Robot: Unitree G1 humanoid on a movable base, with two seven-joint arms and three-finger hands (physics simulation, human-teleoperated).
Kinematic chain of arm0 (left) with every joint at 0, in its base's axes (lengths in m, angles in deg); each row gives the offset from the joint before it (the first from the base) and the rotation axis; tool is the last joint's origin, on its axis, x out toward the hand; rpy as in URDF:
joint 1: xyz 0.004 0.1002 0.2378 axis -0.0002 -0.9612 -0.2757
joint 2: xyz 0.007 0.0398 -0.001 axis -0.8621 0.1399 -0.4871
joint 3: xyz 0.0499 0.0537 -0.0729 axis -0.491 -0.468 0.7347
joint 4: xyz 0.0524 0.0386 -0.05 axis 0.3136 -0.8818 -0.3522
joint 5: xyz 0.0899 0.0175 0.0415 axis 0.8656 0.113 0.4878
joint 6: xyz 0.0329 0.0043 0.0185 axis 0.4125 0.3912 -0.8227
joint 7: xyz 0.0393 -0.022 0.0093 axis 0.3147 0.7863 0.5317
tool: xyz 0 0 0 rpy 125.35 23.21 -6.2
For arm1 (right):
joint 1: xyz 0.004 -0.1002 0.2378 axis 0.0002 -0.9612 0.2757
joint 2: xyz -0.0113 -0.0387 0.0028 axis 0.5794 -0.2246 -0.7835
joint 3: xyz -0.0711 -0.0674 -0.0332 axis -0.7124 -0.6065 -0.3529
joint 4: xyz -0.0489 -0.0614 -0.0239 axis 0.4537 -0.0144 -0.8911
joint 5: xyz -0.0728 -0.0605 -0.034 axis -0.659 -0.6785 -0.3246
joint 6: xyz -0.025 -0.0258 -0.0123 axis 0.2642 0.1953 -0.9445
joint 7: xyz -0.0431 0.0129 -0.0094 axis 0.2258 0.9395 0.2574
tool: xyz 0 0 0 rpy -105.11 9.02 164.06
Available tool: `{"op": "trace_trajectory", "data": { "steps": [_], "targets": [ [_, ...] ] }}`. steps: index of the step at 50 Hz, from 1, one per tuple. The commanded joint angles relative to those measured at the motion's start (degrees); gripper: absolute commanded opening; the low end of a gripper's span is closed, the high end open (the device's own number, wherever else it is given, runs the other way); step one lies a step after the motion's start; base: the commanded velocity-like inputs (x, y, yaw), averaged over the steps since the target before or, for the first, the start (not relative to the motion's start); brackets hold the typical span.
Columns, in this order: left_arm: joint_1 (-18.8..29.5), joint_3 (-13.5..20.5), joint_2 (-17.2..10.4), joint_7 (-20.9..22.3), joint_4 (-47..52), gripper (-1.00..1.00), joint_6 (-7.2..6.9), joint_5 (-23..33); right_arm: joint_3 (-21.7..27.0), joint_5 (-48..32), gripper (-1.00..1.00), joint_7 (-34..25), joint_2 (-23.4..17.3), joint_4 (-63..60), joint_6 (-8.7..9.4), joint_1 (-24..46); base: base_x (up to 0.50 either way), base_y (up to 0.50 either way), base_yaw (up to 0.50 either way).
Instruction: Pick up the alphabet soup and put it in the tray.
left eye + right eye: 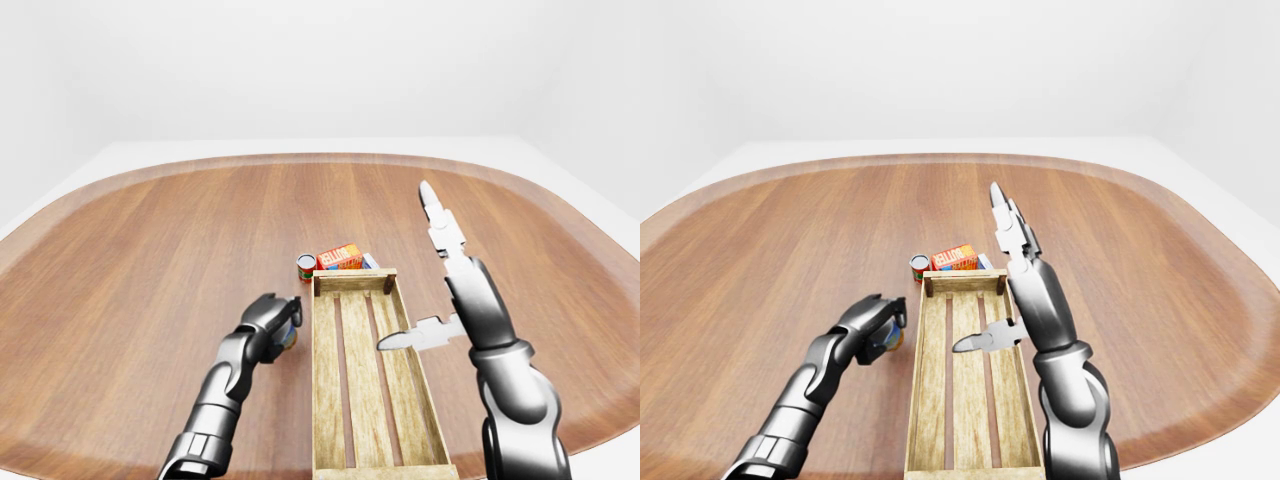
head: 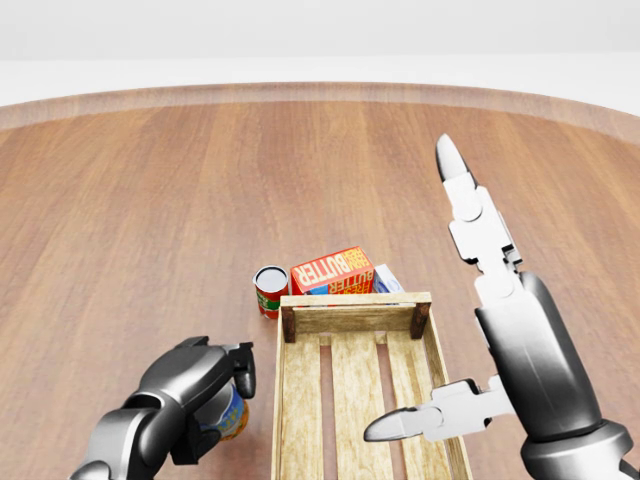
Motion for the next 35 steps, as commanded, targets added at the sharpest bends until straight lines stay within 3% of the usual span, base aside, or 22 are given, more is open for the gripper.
{"op": "trace_trajectory", "data": {
  "steps": [1, 13, 30, 35],
  "targets": [
    [-2.5, 1.8, -0.7, 2.9, 9.5, -1.0, 0.0, -0.8, 0.0, 0.0, 1.0, 0.1, 0.0, 0.3, 0.0, 0.0, 0.0, 0.0, 0.0],
    [-4.7, 3.2, -0.5, 8.3, 21.3, -1.0, 0.0, -1.6, 0.4, 0.1, 1.0, 0.0, 0.0, -0.2, 0.0, 0.3, 0.0, 0.0, 0.0],
    [-6.4, 3.2, 1.1, 15.3, 35.7, -1.0, -2.1, -1.3, 1.0, 0.3, 1.0, -0.2, -0.1, -0.5, 0.0, 0.3, 0.0, 0.0, 0.0],
    [-6.8, 2.9, 1.4, 15.9, 37.2, -1.0, -1.92, -1.1, 1.2, 0.4, 1.0, -0.2, -0.2, -0.5, 0.0, 0.5, 0.0, 0.0, 0.0]
  ]
}}
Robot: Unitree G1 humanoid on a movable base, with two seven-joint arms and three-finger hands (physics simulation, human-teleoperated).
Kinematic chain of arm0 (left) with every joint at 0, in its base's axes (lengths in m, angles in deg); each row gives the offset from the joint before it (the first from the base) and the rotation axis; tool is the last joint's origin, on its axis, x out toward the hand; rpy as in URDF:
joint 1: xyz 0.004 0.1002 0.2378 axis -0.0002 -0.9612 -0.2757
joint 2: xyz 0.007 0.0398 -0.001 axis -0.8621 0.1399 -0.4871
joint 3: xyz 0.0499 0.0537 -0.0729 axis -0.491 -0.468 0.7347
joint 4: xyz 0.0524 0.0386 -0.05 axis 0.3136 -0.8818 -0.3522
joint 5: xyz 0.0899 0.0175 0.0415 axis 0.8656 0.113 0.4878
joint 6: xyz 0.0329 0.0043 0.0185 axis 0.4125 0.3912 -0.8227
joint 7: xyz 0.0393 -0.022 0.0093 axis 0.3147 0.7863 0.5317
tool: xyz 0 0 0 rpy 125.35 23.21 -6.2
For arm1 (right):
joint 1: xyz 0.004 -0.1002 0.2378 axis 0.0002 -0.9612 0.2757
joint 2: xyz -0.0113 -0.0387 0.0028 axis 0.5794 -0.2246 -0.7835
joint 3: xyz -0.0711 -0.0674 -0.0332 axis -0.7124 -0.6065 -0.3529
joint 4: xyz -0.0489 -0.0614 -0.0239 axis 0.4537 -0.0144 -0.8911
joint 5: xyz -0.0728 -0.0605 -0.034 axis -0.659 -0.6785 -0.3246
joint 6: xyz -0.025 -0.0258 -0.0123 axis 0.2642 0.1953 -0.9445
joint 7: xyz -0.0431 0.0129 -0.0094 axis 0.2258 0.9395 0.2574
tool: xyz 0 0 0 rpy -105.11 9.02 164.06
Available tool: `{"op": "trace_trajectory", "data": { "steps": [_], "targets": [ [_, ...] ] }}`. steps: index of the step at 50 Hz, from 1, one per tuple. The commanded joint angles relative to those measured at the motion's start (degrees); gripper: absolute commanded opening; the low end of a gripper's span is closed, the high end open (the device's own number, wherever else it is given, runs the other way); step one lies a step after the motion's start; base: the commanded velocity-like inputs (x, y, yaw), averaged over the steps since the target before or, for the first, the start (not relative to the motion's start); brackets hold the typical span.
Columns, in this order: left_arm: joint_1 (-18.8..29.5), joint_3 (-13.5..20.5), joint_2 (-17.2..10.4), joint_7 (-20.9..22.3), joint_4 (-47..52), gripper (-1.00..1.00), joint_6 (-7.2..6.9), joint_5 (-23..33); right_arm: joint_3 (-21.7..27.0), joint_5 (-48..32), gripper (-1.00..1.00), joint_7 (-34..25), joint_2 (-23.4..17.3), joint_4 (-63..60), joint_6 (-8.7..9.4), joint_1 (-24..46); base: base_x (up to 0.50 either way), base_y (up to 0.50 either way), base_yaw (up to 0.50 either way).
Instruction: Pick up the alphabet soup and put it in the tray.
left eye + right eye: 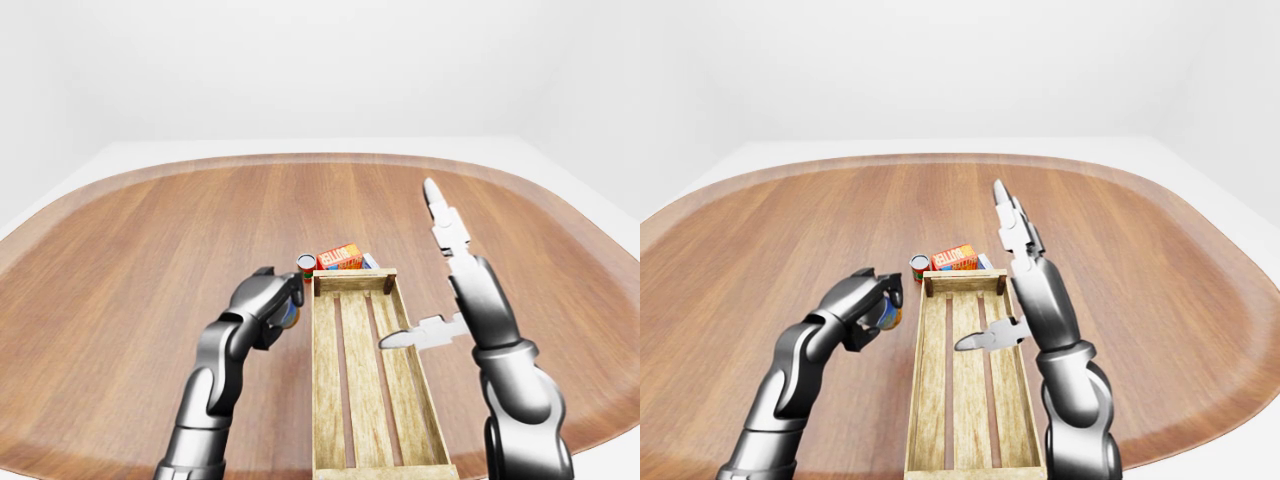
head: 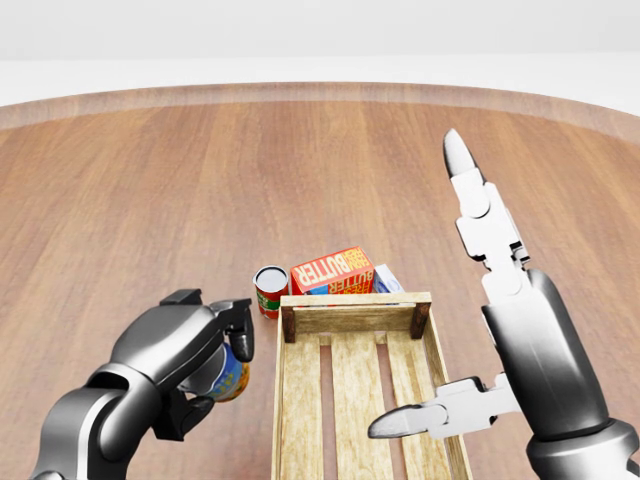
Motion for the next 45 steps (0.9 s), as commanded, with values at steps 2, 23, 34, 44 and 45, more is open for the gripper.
{"op": "trace_trajectory", "data": {
  "steps": [2, 23, 34, 44, 45],
  "targets": [
    [-0.8, 0.1, 1.1, 2.8, 8.0, -1.0, -0.33, -0.8, 0.5, 0.2, 1.0, -0.1, -0.1, -0.1, 0.0, 0.2, 0.0, 0.0, 0.0],
    [0.4, -2.4, 4.0, 9.0, 20.6, -1.0, -2.96, 0.6, 0.7, 0.2, 1.0, -0.3, -0.1, -0.5, 0.0, 0.2, 0.0, 0.0, 0.0],
    [1.4, -4.5, 5.7, 9.0, 23.7, -1.0, -3.47, 2.0, 0.7, 0.0, 1.0, -0.4, 0.0, -1.3, 0.0, 0.1, 0.0, 0.0, 0.0],
    [1.2, -6.9, 7.4, 9.0, 24.8, -1.0, -3.28, 3.2, 0.6, 0.0, 1.0, -0.5, 0.0, -1.8, 0.0, -0.1, 0.0, 0.0, 0.0],
    [1.2, -7.0, 7.5, 9.0, 24.7, -1.0, -3.18, 3.3, 0.6, 0.0, 1.0, -0.5, 0.0, -1.8, 0.0, -0.1, 0.0, 0.0, 0.0]
  ]
}}
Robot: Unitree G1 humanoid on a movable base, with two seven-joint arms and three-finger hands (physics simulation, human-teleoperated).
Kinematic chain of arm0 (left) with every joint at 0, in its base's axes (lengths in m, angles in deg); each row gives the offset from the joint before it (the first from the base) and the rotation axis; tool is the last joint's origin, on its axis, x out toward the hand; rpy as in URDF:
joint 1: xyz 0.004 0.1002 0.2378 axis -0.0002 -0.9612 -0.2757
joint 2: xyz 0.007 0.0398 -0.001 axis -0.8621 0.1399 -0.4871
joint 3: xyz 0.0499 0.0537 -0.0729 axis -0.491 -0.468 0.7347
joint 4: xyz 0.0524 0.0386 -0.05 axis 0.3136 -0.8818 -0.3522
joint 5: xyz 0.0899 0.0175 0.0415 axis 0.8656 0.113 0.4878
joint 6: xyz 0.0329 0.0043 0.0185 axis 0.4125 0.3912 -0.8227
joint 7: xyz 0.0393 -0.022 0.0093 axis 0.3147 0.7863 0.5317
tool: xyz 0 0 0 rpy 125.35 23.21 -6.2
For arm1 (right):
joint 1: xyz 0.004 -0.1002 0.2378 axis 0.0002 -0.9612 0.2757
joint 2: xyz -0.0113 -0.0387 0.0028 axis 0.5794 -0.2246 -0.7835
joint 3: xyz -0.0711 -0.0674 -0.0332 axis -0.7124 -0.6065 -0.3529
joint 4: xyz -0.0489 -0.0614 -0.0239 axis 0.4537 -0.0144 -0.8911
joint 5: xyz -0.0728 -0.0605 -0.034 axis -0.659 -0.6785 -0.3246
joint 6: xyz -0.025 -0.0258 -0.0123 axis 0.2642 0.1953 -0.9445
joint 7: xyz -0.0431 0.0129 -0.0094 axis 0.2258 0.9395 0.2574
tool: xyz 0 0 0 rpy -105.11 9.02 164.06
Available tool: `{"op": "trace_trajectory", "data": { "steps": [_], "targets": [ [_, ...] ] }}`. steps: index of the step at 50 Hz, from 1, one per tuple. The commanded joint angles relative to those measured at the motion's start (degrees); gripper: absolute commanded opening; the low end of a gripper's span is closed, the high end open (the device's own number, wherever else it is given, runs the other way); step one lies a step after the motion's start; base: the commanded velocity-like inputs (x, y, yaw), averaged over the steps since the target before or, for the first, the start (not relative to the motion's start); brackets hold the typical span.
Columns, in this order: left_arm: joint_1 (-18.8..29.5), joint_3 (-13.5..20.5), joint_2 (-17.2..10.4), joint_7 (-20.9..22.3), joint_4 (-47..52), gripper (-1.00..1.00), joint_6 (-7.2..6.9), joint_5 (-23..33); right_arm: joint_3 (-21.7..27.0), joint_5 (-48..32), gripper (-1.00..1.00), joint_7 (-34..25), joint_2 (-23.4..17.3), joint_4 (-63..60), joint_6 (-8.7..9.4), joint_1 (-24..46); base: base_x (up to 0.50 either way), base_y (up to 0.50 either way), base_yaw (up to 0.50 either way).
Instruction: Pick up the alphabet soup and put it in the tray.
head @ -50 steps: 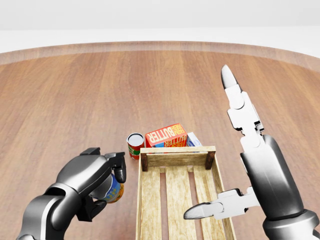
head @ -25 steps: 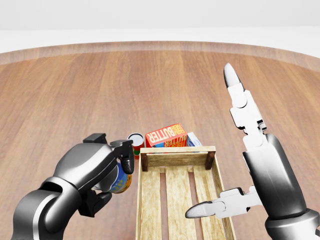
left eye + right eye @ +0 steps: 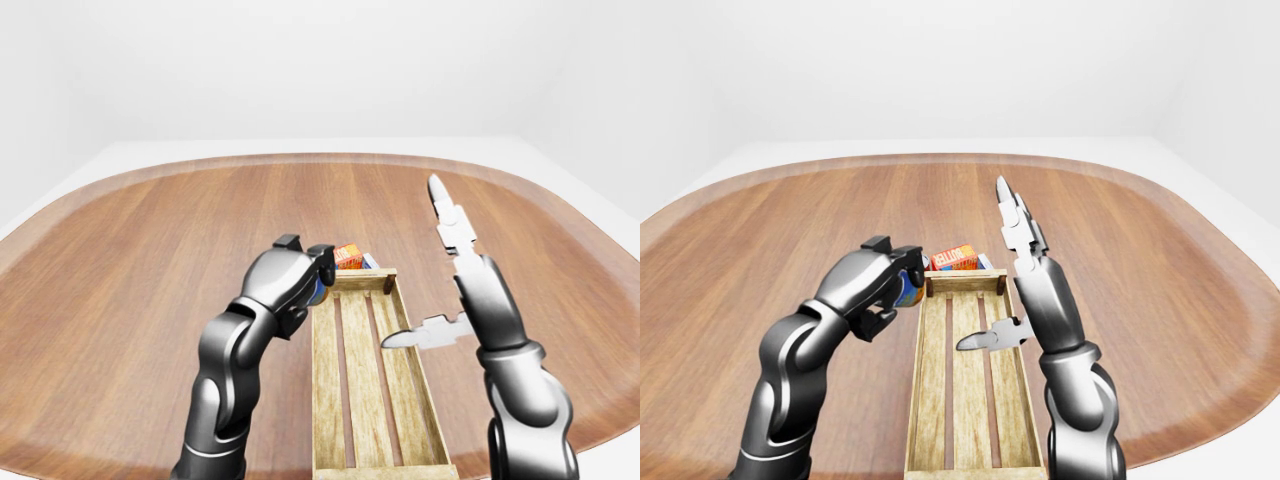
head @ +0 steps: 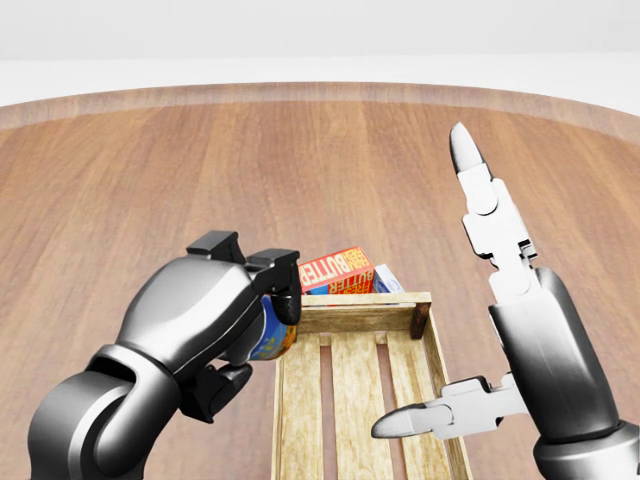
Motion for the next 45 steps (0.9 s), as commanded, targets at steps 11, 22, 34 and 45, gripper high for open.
{"op": "trace_trajectory", "data": {
  "steps": [11, 22, 34, 45],
  "targets": [
    [0.0, -3.9, 2.9, 0.0, 0.3, -1.0, 1.53, 1.6, 0.3, 0.2, 1.0, 0.0, 0.0, -0.1, 0.0, 0.1, 0.0, 0.0, 0.0],
    [0.1, -5.3, 4.0, 0.0, -2.6, -1.0, 2.23, 1.2, 0.7, 0.7, 1.0, -0.1, -0.2, 0.3, 0.0, 0.5, 0.0, 0.0, 0.0],
    [-0.5, -7.0, 4.8, 0.0, -4.5, -1.0, 2.9, 1.6, 0.9, 0.8, 1.0, -0.3, -0.2, -0.2, 0.0, 0.5, 0.0, 0.0, 0.0],
    [-0.8, -7.7, 5.0, -0.8, -8.0, -1.0, 3.87, 1.5, 0.9, 0.8, 1.0, -0.4, -0.2, -0.4, 0.0, 0.6, 0.0, 0.0, 0.0]
  ]
}}
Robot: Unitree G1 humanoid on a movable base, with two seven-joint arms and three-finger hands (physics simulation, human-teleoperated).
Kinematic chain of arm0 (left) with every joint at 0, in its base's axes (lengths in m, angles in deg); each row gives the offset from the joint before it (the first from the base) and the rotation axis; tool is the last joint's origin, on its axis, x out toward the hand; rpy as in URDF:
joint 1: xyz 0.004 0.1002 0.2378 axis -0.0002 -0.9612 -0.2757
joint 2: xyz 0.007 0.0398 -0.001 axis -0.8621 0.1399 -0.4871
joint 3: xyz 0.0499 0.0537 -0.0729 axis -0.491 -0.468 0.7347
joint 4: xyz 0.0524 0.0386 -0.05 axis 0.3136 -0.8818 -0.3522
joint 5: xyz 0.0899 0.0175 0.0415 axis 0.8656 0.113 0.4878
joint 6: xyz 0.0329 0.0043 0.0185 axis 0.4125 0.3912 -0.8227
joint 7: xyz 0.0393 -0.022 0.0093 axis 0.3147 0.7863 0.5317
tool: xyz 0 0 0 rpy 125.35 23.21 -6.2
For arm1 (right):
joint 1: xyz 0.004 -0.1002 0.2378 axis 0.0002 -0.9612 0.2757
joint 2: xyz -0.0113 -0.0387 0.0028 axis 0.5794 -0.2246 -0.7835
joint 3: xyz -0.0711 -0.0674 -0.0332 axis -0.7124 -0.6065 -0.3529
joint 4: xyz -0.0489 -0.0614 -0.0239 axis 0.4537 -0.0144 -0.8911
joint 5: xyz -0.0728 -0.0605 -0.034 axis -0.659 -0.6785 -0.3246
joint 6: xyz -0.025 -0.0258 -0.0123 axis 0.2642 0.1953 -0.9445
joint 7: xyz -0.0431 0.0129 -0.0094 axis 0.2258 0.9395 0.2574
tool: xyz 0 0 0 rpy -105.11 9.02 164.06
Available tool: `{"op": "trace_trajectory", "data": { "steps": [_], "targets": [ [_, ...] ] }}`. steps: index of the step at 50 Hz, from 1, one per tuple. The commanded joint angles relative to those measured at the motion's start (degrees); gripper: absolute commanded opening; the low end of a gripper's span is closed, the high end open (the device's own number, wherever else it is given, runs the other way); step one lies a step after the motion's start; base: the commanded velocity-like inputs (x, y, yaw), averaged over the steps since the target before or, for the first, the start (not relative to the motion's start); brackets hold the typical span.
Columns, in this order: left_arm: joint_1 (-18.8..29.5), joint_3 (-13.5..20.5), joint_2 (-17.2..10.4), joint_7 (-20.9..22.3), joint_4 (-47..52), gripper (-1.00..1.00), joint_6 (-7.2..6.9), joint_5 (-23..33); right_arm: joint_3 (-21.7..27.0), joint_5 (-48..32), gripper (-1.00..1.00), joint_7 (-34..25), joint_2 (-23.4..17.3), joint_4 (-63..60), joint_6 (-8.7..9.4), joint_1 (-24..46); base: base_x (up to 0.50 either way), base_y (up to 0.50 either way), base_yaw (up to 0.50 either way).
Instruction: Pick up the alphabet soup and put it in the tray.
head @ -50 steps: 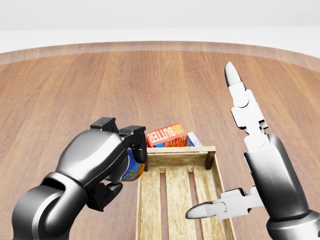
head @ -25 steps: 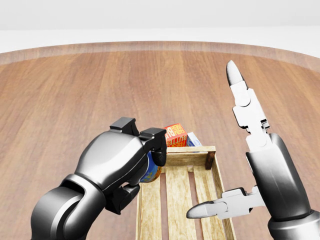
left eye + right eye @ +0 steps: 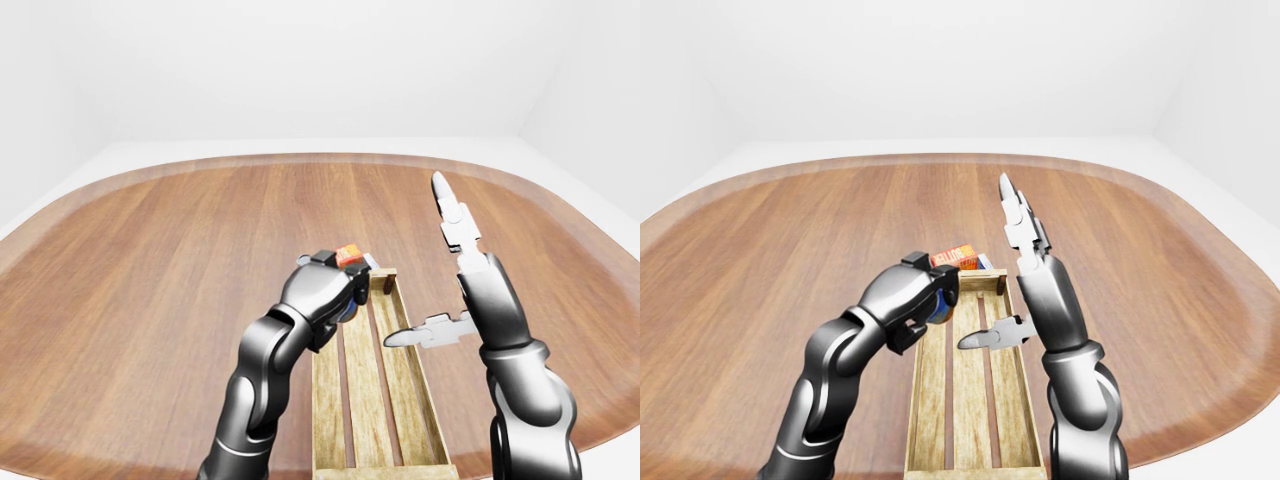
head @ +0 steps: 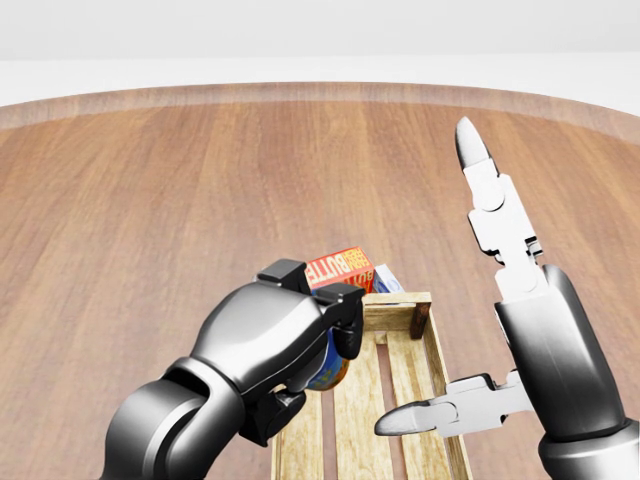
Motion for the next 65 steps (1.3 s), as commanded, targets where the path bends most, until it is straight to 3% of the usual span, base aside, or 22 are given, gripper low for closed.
{"op": "trace_trajectory", "data": {
  "steps": [1, 11, 65],
  "targets": [
    [-0.1, -0.7, 0.5, -0.9, -2.7, -1.0, 1.08, -1.0, 0.1, 0.0, 1.0, -0.1, 0.0, -0.2, 0.0, 0.1, 0.0, 0.0, 0.0],
    [-0.4, -1.3, 0.6, -1.9, -4.8, -1.0, 2.36, -0.7, 0.1, 0.1, 1.0, -0.1, 0.0, -0.2, 0.0, 0.0, 0.0, 0.0, 0.0],
    [-1.1, -4.3, 2.1, -5.2, -11.4, -1.0, 2.36, 0.9, 0.0, -0.1, 1.0, -0.3, 0.0, -0.8, 0.0, -0.1, 0.0, 0.0, 0.0]
  ]
}}
